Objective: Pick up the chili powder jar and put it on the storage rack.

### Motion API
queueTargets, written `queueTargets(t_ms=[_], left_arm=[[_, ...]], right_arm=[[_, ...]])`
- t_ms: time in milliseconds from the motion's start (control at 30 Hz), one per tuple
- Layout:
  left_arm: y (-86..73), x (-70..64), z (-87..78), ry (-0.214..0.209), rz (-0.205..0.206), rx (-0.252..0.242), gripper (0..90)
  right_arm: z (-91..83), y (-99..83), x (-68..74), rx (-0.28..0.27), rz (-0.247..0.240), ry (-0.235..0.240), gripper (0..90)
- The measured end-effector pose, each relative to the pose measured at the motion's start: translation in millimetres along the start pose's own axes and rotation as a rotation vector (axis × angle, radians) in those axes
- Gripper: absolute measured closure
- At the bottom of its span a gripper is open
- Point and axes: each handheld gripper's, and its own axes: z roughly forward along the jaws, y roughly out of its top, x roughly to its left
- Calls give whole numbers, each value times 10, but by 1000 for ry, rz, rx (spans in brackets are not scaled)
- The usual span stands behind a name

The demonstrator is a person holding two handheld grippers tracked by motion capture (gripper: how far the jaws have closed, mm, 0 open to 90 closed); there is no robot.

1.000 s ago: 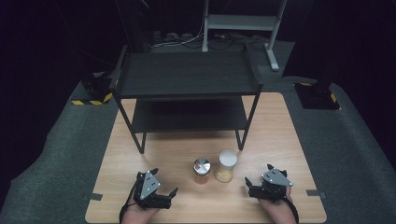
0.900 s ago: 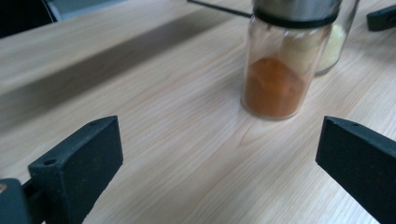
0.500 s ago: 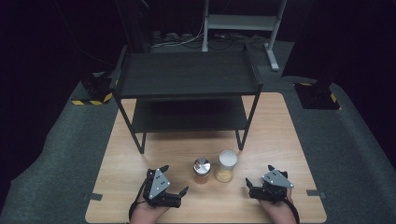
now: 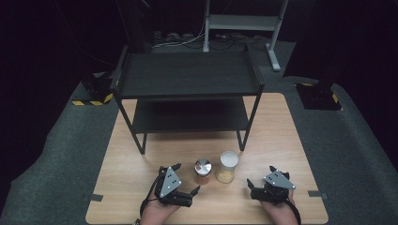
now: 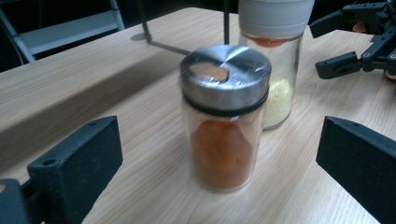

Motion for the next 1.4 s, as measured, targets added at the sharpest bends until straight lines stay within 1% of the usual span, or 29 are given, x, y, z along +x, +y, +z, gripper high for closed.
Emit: queueTargets(t_ms=[200,333,533,700,767,867,933,1000,1033,1100,1133,1400], left_arm=[[59,-4,164,-24,12,-10,5],[68,6,246,-36,10,-13,5],[48,52,315,-46,-11,-34,5],[40,90,342,-50,-37,-40,16],[26,103,348,-53,-39,-45,32],[16,113,363,-60,-33,-52,80],[12,137,375,-74,-20,-59,132],[15,139,385,-72,-21,-63,159],[18,148,388,-75,-22,-64,190],[24,140,391,-67,-17,-63,217],[22,142,390,-67,-15,-63,217],[-1,152,385,-72,-11,-62,301]], right_arm=[[-22,-21,-9,-6,8,-1,0],[-32,-31,-10,-8,12,-5,0],[-27,-16,-1,1,8,-8,0],[-14,-10,3,0,10,-8,0],[-13,-9,-1,0,11,-7,0],[-21,-21,-8,-6,18,-6,0],[-25,-20,-9,-3,18,-5,0],[-31,-22,-15,-2,18,-3,0],[-38,-28,-20,-4,23,-3,0],[-38,-31,-24,-5,26,-2,0],[-37,-27,-26,-3,28,-1,0],[-31,-18,-38,2,28,4,0]])
